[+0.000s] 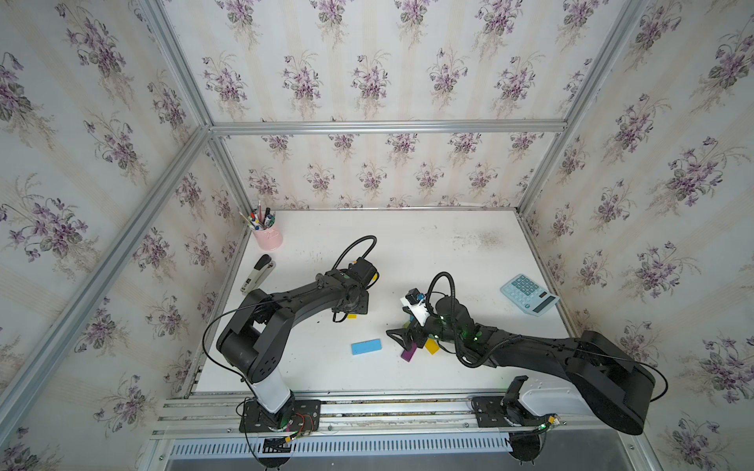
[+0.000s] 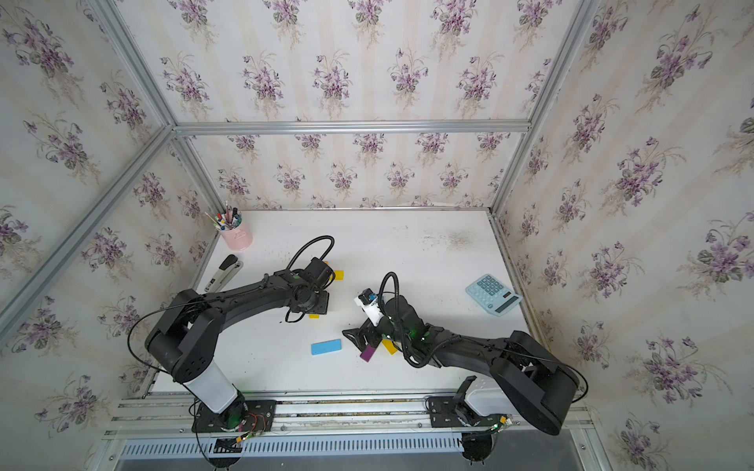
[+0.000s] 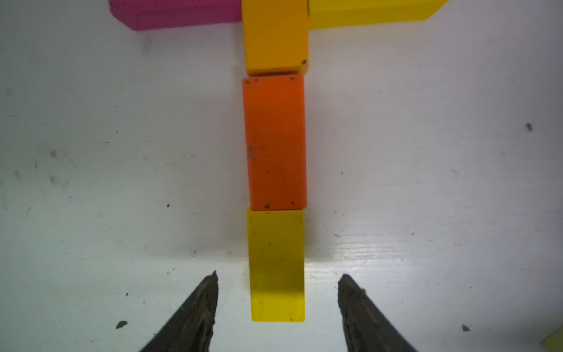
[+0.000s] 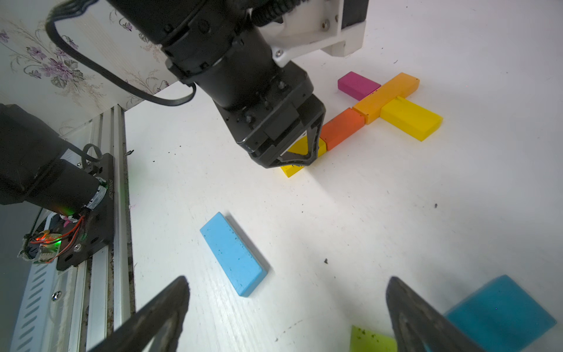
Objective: Assemble the letter t with building blocks
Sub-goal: Assemble the building block at the center of the board.
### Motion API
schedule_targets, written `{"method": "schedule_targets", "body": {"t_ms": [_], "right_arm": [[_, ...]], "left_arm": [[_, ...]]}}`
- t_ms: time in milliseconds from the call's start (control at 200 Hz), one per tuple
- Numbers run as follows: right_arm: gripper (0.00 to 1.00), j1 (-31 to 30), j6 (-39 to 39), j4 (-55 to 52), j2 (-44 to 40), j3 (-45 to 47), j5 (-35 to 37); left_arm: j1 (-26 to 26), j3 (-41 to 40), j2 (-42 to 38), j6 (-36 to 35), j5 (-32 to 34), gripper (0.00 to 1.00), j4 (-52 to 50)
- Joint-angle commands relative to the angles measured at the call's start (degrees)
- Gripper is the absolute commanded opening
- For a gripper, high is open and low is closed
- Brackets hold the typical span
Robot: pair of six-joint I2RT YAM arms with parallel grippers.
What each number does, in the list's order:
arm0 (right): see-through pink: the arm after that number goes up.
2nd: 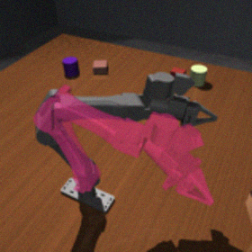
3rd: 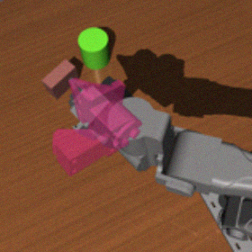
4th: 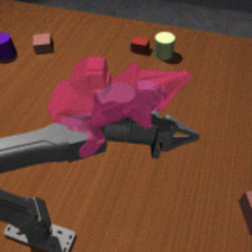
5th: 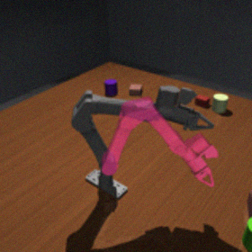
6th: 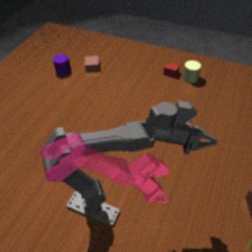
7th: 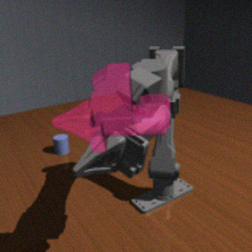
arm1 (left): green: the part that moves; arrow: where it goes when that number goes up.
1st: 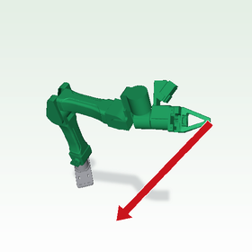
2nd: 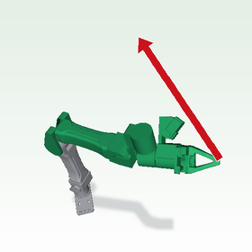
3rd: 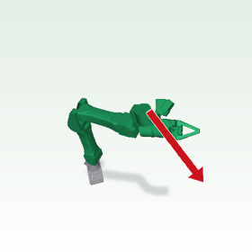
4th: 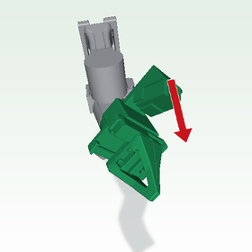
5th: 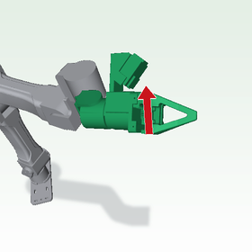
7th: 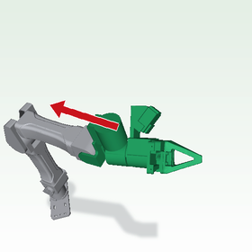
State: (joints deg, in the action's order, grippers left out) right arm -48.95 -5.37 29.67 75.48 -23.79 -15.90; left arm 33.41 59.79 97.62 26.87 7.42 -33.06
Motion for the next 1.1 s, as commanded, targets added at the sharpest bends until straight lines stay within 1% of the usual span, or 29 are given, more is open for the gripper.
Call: {"method": "schedule_targets", "body": {"t_ms": [0, 315, 734, 914, 924, 939, 1099], "right_arm": [[1.00, 0.04, 0.77, 0.78, 0.36, -0.38, -0.45], [1.00, -0.01, 0.92, 0.65, 0.41, -0.48, -0.35], [1.00, 0.00, 0.96, 0.65, 0.28, -0.47, -0.53], [1.00, 0.00, 0.95, 0.56, 0.37, -0.63, -0.62], [1.00, 0.00, 0.97, 0.56, 0.37, -0.64, -0.62], [1.00, -0.01, 0.97, 0.56, 0.37, -0.57, -0.62], [1.00, -0.01, 0.97, 0.57, 0.37, -0.63, -0.71]], "left_arm": [[-0.01, -0.36, 0.18, 0.64, 0.97, 0.65, 1.11], [0.00, -0.38, 1.71, 1.16, -1.17, 0.62, 2.61], [-0.01, 0.50, 3.87, 1.86, 0.14, 0.56, 2.42], [-0.01, 0.81, 4.32, 2.00, 0.14, 0.56, 2.33], [-0.01, 0.84, 4.39, 2.03, 0.14, 0.54, 2.31], [-0.01, 0.85, 4.41, 2.00, 0.14, 0.52, 2.32], [0.08, 1.20, 4.72, 2.25, 0.23, 0.50, 2.26]]}}
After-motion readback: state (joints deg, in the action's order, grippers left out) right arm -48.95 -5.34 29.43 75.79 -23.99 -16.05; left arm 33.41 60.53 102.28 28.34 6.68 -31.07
